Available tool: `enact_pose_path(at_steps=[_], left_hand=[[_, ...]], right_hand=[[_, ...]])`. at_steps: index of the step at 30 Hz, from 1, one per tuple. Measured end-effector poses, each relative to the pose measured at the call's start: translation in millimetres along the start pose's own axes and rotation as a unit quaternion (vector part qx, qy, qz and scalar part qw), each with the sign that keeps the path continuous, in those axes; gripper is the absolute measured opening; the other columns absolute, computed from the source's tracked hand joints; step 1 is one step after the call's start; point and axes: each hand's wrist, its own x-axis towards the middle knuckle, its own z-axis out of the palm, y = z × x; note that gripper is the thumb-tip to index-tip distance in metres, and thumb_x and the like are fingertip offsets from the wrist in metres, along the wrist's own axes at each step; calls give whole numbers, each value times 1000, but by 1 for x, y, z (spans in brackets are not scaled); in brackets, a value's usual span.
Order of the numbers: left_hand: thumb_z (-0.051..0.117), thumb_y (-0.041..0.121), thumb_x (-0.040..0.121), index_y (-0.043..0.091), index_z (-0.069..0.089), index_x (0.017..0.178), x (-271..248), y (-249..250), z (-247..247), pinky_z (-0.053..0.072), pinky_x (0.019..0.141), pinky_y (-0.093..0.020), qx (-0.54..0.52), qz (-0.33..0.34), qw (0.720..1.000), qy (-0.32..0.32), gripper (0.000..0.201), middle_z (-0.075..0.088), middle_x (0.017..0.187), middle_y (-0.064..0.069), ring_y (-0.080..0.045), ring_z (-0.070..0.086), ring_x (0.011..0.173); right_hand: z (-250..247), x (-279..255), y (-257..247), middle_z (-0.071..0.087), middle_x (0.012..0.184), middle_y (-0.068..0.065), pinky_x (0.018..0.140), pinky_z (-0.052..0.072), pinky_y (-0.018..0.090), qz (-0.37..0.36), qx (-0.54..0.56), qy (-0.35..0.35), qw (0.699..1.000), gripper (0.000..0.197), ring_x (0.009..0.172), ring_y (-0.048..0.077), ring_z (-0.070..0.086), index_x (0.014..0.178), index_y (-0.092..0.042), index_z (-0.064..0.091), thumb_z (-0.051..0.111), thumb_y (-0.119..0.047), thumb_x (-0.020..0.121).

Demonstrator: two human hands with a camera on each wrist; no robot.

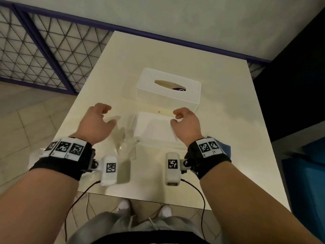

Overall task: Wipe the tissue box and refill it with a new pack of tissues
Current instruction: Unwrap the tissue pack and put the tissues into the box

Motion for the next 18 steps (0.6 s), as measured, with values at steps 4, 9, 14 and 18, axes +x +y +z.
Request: enact_pose_path(at_steps=[4,9,14,18], left_hand=[[83,64,46,35,24,144,-28,-35,-39,32,108,-53,211,-34,961,-175,119,31,150,-5,-30,33,136],[81,71,35,36,-15,149,-59,-74,-37,5,116,-58,335,-35,916,-217,153,-1,162,-3,-27,2,148],[80,71,41,38,-24,146,-69,-89,-33,0,116,-59,325,-37,922,-206,151,-6,162,2,-24,0,148],[74,78,40,40,-23,145,-70,-95,-32,3,115,-62,326,-18,927,-185,148,0,162,1,-24,5,148]], right_hand=[[60,-11,-49,67,106,1,87,47,24,-105,-61,-141,982,25,99,16,61,109,-17,65,56,-13,86],[127,-20,-93,57,132,1,101,44,31,-189,-231,-313,902,47,122,24,48,127,-21,57,53,-8,83],[164,-26,-106,49,135,-2,94,44,39,-207,-344,-356,844,64,125,27,37,139,-30,40,57,-22,79],[177,-27,-113,55,116,3,89,50,44,-175,-377,-346,841,58,114,27,46,128,-28,46,62,-30,73]])
